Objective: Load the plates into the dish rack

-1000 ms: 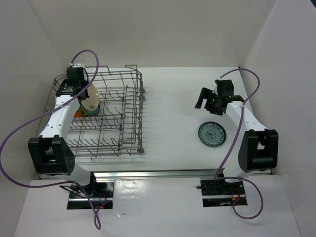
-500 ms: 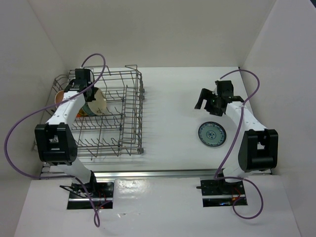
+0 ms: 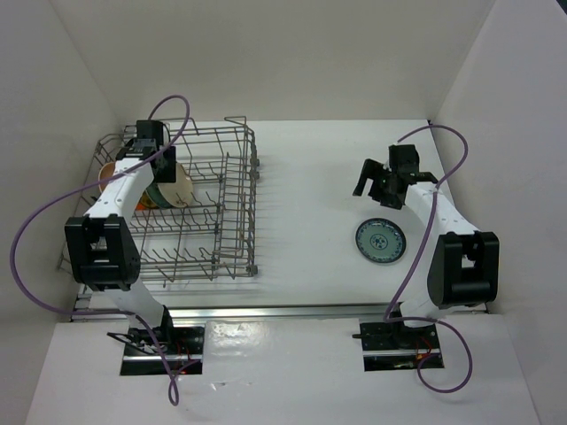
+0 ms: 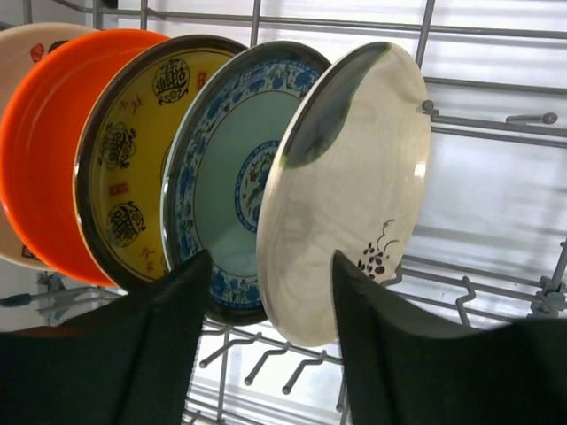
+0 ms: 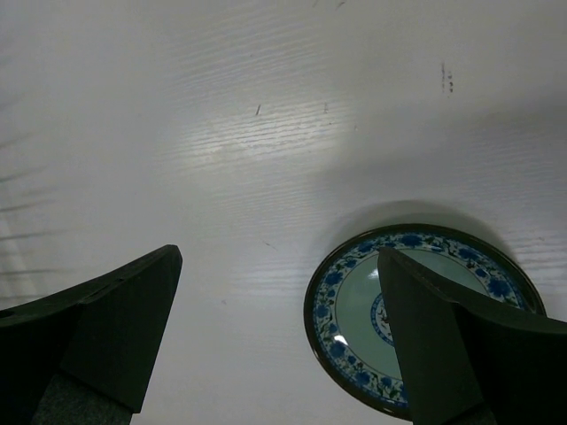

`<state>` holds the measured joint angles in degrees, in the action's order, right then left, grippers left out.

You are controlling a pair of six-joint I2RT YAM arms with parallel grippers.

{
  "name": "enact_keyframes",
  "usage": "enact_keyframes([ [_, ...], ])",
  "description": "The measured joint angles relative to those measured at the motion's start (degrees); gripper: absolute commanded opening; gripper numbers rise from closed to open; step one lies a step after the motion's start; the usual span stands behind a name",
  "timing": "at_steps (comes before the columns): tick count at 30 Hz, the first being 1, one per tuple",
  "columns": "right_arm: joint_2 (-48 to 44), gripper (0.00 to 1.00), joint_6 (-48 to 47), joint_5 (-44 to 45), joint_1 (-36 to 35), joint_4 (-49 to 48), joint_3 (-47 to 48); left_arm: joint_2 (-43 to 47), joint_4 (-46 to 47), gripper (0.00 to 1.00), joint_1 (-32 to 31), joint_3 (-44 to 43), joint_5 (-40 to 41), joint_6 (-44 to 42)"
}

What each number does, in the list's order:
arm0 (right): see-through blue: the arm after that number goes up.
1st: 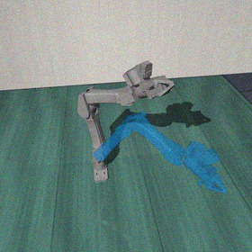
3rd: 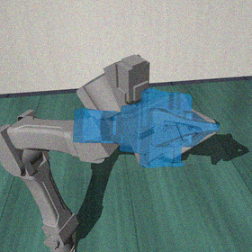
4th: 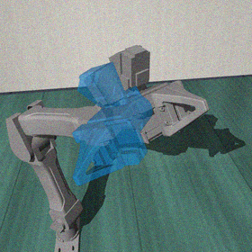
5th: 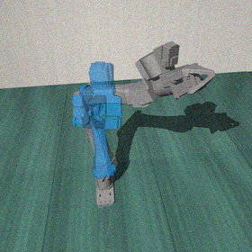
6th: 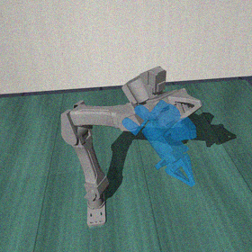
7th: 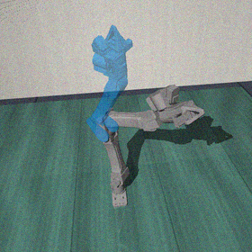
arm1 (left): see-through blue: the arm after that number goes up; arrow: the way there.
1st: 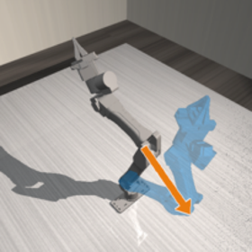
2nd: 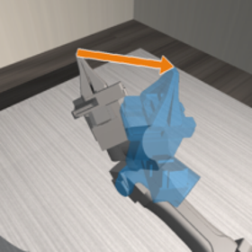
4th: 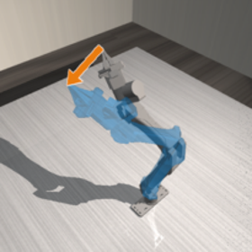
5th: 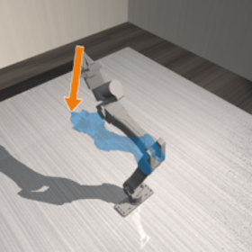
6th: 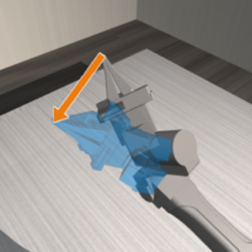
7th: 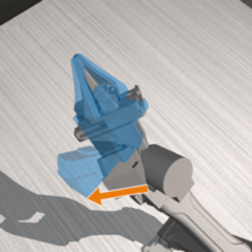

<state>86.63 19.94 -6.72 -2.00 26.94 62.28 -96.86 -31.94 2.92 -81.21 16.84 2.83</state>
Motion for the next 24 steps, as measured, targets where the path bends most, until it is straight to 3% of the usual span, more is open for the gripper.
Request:
enact_keyframes([
  [6,-0.22,1.00,1.51,6.01,0.87,1.81,-0.17,0.66,-3.63,0.80,-3.61,-4.57,1.40,0.20],
  [14,-7.34,1.00,4.26,10.91,6.97,4.22,-9.33,5.90,-3.78,0.87,-18.23,-15.76,-0.70,0.28],
  [19,-8.04,1.00,8.15,14.23,7.08,5.68,-12.55,11.30,-0.44,0.92,-23.85,-16.06,-5.27,0.35],
  [24,-7.19,1.00,10.95,16.44,7.15,7.21,-15.17,13.62,1.49,0.92,-25.62,-13.75,-7.63,0.35],
])
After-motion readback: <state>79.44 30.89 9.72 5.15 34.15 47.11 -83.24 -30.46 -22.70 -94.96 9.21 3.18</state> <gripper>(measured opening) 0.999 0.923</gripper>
